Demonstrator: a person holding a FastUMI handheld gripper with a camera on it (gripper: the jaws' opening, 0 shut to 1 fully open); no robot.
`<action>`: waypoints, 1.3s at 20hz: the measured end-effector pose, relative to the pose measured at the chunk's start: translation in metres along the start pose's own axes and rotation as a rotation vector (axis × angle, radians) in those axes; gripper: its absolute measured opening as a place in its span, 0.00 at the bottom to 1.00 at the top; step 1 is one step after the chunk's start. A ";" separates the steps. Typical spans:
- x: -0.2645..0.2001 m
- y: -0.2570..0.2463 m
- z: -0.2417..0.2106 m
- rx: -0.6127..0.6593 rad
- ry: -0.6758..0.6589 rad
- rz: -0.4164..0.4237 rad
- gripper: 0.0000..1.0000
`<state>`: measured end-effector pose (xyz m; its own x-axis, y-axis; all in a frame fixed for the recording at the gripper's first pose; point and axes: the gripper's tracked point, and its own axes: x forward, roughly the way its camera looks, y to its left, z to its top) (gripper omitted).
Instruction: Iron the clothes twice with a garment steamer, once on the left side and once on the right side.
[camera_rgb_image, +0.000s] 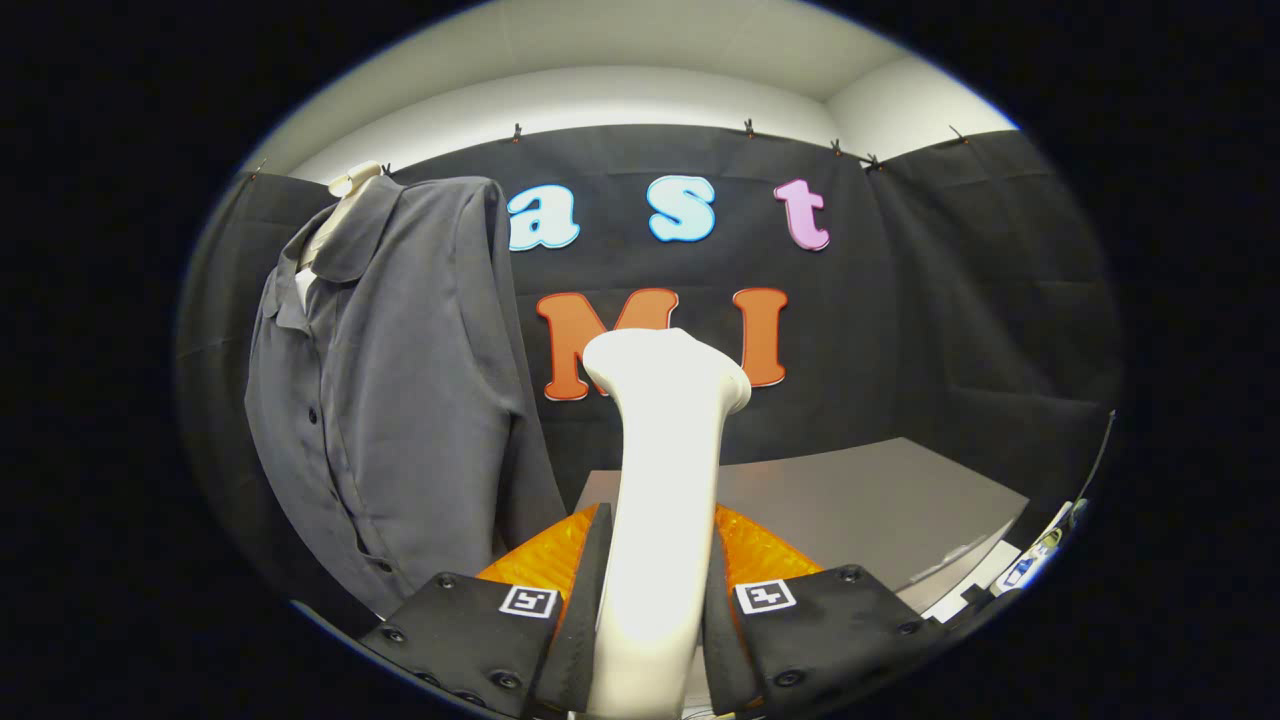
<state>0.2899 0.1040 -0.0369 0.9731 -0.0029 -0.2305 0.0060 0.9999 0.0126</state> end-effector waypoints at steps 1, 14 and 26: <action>-0.017 0.001 0.000 -0.010 -0.012 -0.023 0.51; -0.108 0.046 -0.007 0.013 -0.109 -0.118 0.51; -0.088 0.214 -0.018 -0.084 -0.113 0.156 0.51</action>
<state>0.2012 0.3185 -0.0312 0.9804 0.1554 -0.1209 -0.1616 0.9859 -0.0427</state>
